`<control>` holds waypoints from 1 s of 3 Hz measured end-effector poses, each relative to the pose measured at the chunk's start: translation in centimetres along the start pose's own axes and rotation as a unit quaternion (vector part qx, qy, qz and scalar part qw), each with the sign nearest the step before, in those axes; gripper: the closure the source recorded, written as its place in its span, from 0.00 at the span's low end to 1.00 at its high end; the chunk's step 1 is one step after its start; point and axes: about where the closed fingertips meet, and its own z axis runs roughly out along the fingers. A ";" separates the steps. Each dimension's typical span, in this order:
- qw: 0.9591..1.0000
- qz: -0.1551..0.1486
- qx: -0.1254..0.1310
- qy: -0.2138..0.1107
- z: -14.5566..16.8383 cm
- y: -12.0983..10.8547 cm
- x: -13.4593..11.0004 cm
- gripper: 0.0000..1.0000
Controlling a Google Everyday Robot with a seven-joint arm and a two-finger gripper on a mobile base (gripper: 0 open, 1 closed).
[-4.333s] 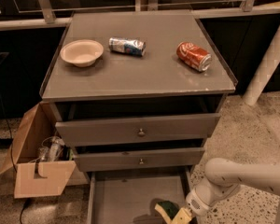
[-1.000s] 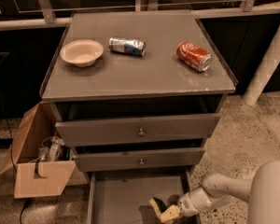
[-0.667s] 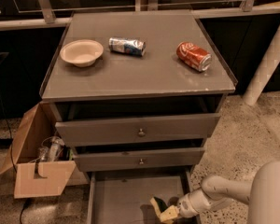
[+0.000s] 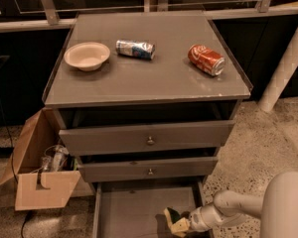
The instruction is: Place sponge into bottom drawer
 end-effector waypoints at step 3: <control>0.999 0.037 0.008 0.012 2.6 -1.8 1.1 1.00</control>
Offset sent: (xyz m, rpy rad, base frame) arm -0.0035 -0.0016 -0.0193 -0.0085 0.0424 -0.0206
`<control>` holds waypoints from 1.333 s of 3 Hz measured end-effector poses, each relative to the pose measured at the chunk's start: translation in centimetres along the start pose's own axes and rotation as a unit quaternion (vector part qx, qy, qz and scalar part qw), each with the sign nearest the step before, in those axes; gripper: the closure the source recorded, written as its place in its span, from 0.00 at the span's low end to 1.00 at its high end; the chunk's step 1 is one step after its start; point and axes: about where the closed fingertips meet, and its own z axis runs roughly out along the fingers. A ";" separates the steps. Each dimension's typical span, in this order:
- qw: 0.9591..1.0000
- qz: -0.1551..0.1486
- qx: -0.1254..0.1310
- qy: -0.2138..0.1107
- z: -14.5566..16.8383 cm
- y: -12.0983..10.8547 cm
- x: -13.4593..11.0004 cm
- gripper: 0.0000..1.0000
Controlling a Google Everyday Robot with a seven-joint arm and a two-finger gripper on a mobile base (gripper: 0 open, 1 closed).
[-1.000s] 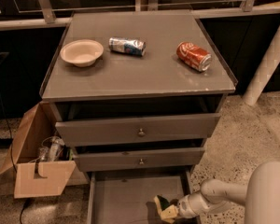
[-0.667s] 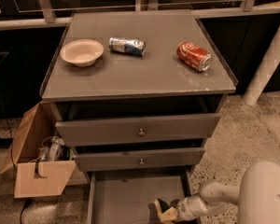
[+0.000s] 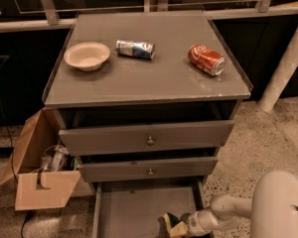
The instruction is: Place sponge into bottom drawer
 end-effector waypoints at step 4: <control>0.999 0.028 0.030 0.016 3.5 -2.2 0.5 0.81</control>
Offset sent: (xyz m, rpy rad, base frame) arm -0.0053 0.0004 -0.0480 -0.1052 0.0535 -0.0477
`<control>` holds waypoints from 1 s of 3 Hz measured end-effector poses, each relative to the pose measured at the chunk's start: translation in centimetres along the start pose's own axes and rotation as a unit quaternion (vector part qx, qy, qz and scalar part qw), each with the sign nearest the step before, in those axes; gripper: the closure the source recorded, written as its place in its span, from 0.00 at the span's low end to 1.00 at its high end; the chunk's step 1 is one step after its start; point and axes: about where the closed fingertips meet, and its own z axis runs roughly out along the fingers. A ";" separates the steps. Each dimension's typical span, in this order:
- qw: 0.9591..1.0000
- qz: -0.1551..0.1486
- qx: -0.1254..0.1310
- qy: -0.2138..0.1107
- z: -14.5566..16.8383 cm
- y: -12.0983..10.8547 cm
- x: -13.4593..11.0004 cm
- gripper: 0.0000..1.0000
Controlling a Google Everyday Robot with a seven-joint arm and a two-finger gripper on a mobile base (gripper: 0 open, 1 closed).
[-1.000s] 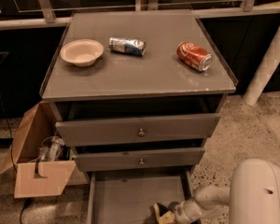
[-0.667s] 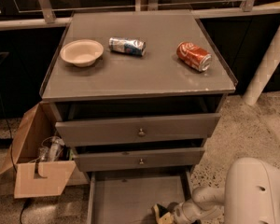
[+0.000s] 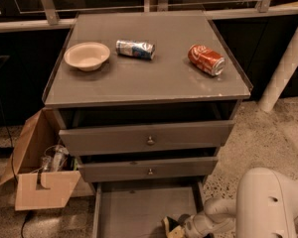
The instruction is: Place sponge into bottom drawer
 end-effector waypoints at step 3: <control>1.000 0.000 0.000 0.000 0.0 0.0 0.0 0.11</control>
Offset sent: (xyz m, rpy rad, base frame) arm 0.0000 0.0000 0.0000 0.0000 0.0000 0.0000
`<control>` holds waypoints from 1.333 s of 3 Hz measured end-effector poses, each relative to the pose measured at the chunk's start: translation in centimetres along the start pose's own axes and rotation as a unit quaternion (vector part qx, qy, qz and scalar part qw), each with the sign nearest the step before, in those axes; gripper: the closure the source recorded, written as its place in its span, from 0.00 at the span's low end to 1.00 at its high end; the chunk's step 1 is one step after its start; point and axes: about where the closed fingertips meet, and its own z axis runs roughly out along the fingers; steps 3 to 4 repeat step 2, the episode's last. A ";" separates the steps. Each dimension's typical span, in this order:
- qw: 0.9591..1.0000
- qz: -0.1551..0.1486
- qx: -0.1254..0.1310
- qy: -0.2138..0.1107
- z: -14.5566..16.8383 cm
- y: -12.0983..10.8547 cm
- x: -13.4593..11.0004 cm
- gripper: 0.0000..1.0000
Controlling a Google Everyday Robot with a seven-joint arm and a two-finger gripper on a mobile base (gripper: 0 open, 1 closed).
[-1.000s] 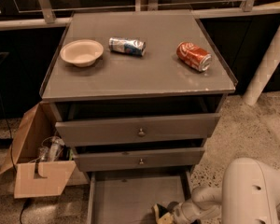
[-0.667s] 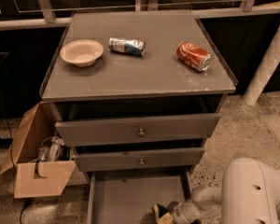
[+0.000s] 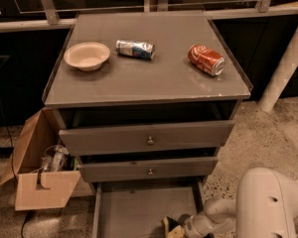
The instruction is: Place sponge into bottom drawer
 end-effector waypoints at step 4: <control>1.000 0.000 0.000 0.000 0.0 0.0 0.0 0.00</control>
Offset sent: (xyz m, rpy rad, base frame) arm 0.0000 0.0000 0.0000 0.0000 0.0000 0.0000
